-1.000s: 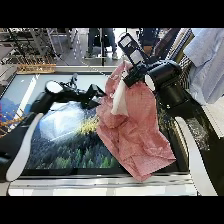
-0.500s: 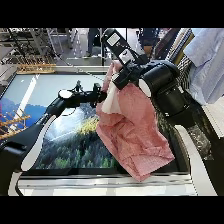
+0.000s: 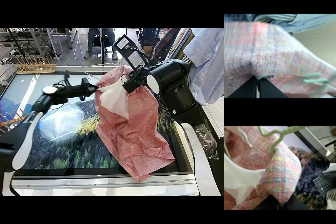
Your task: Fold the clothes and pants, and hang the long-sleeved shirts on hangers.
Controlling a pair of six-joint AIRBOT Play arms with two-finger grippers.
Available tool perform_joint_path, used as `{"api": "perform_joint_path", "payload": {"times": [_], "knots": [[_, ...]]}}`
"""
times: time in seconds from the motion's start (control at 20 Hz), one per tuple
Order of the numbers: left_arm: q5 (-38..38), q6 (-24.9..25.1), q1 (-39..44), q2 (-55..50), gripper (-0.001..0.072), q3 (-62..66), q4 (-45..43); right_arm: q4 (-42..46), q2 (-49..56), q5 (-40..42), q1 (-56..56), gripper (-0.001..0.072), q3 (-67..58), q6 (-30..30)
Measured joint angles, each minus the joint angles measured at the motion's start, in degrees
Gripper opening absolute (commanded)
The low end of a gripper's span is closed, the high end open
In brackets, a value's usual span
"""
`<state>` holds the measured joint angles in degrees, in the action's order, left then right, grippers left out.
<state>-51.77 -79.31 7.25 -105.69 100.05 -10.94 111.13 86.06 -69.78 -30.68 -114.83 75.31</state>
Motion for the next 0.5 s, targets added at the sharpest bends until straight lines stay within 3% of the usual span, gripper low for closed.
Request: {"api": "perform_joint_path", "payload": {"times": [0.5], "knots": [[-0.11, 4.83, -5.9, 2.58, 0.0009, 0.02, 0.85, -1.09, 0.0, -0.96, 1.01, 0.0019, 0.02, -3.89]]}}
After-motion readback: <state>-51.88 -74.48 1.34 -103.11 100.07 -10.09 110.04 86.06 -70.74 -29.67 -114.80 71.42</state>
